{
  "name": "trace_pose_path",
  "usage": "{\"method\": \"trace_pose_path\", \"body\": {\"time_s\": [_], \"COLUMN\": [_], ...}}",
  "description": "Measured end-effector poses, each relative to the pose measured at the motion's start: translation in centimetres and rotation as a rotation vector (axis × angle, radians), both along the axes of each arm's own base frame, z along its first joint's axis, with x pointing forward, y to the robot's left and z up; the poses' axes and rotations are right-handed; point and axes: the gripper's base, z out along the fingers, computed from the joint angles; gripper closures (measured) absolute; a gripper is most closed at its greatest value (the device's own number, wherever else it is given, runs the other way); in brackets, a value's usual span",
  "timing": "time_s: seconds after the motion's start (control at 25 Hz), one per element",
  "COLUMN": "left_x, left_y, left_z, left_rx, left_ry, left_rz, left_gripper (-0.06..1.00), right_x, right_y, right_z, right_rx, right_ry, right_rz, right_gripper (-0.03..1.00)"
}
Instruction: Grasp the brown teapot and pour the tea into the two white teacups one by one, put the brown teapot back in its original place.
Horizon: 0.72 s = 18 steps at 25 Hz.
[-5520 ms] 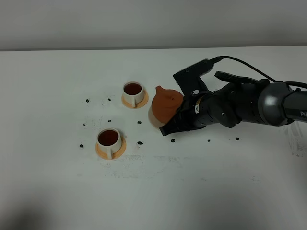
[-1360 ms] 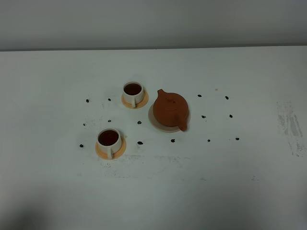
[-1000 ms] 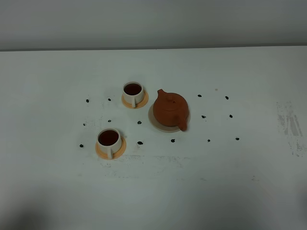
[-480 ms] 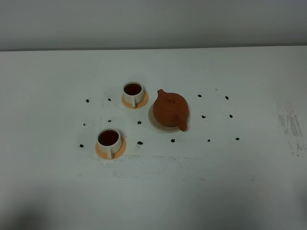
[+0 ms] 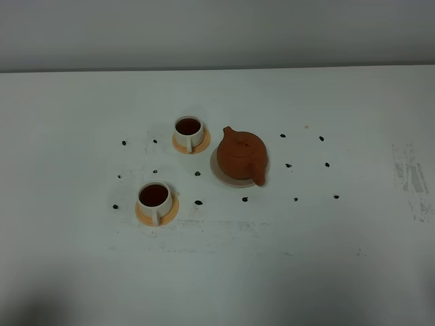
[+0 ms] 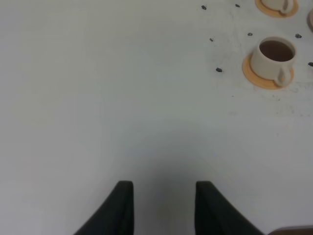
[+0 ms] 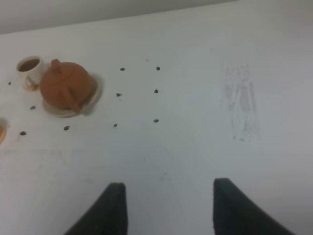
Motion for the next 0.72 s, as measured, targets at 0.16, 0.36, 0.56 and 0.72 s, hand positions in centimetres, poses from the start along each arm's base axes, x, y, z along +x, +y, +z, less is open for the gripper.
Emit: {"method": "trace_pose_path", "body": {"time_s": [0.16, 0.36, 0.56, 0.72], "left_x": [0.00, 0.00, 0.00, 0.00], "left_y": [0.00, 0.00, 0.00, 0.00], "left_z": [0.00, 0.00, 0.00, 0.00], "left_rx": [0.000, 0.000, 0.000, 0.000], "left_ry": [0.000, 0.000, 0.000, 0.000], "left_rz": [0.000, 0.000, 0.000, 0.000], "left_gripper": [0.65, 0.65, 0.65, 0.65], "right_x": [0.01, 0.01, 0.01, 0.07], "right_y": [0.13, 0.16, 0.19, -0.23], "right_z": [-0.01, 0.00, 0.00, 0.11], "right_rx": [0.014, 0.017, 0.020, -0.085], "right_ry": [0.000, 0.000, 0.000, -0.022], "right_rz": [0.010, 0.012, 0.014, 0.013], "right_gripper": [0.57, 0.57, 0.57, 0.57]}}
